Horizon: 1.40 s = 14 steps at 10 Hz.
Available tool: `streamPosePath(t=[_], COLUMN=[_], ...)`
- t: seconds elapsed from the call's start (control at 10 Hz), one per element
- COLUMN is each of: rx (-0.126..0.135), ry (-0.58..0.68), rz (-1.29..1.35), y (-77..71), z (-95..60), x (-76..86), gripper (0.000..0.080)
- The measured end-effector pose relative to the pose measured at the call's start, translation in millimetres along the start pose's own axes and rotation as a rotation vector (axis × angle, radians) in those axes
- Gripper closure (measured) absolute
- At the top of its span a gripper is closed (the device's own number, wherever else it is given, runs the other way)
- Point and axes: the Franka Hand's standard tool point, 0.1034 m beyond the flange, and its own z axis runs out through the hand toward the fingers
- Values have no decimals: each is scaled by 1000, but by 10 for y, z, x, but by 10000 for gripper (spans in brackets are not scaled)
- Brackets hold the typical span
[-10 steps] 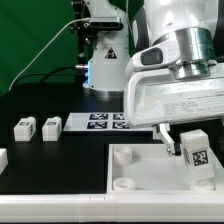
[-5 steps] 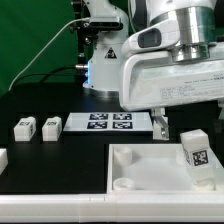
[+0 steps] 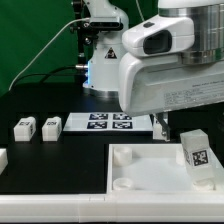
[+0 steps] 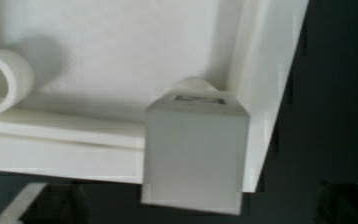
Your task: Assemble one leg
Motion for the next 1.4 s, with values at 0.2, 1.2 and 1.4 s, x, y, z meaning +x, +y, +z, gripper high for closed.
streamPosePath(t=[0.2,1.2,1.4], rx=[3,5,16], ry=[-8,-5,-8], rz=[7,274,486], y=[-48,-80,-80], z=[75,144,151], x=[-19,-22,-20], gripper=[151,509,509])
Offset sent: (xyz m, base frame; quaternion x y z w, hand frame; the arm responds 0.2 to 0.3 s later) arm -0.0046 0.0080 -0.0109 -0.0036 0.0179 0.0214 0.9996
